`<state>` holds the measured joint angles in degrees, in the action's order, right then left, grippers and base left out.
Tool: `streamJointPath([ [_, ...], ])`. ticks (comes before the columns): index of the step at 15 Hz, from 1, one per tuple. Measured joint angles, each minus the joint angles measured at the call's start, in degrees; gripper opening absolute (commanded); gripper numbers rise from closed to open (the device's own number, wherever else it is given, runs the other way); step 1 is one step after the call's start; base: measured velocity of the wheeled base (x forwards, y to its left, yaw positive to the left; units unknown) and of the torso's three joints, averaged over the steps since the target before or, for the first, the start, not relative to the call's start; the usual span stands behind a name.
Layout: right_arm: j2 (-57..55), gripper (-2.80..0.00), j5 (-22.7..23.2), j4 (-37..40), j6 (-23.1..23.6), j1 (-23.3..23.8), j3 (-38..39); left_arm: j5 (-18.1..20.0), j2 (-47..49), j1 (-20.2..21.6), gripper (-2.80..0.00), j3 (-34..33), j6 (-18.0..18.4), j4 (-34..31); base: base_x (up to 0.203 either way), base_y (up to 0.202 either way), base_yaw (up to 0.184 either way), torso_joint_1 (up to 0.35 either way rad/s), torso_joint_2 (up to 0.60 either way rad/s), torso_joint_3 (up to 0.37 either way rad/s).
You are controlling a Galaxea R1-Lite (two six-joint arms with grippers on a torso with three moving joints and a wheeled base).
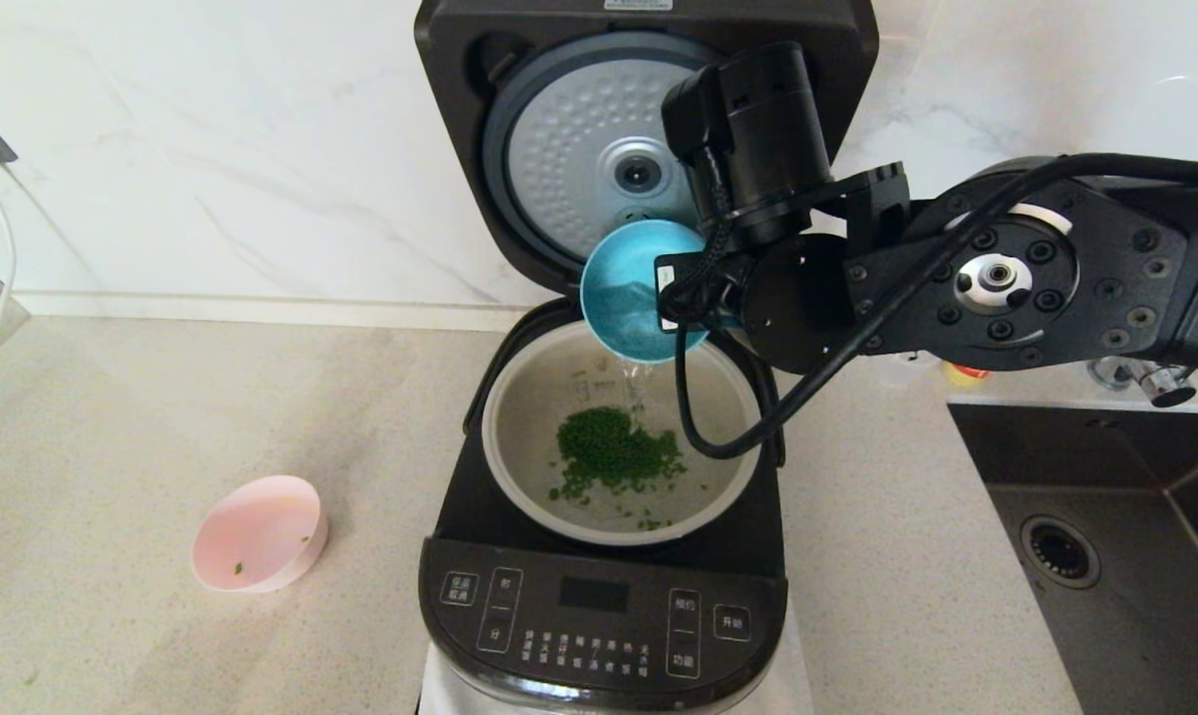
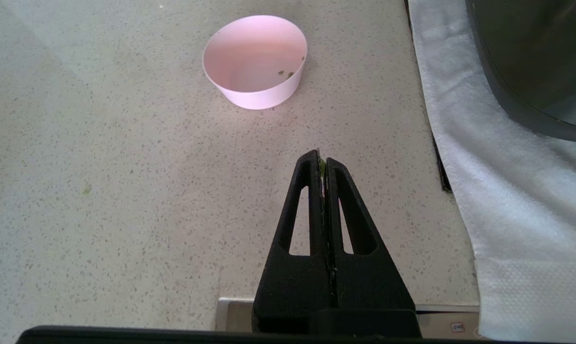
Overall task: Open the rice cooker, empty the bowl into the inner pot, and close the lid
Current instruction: Pour the water from the bowl into the rice cooker
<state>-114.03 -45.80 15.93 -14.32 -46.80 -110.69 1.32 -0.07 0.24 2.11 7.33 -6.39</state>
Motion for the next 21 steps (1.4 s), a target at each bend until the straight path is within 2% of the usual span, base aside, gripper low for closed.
streamJointPath([
  [11, -0.7, -2.80, -6.3, -2.4, 5.3, -3.4, 2.1, 0.0, 0.0, 0.0, -2.80, 0.0, 0.0, 0.0, 0.000, 0.000, 0.000, 0.000, 0.00, 0.000],
  [14, -1.0, -2.80, -8.6, -8.0, 10.9, -3.5, 5.0, 0.0, 0.0, 0.0, -2.80, 0.0, 0.0, 0.0, 0.000, 0.000, 0.000, 0.000, 0.00, 0.000],
  [18, -1.3, -2.80, -10.9, -17.2, 21.2, -3.7, 8.5, 0.0, 0.0, 0.0, -2.80, 0.0, 0.0, 0.0, 0.000, 0.000, 0.000, 0.000, 0.00, 0.000],
  [21, -1.3, -2.80, -12.1, -19.6, 26.7, -3.9, 10.0, 0.0, 0.0, 0.0, -2.80, 0.0, 0.0, 0.0, 0.000, 0.000, 0.000, 0.000, 0.00, 0.000],
])
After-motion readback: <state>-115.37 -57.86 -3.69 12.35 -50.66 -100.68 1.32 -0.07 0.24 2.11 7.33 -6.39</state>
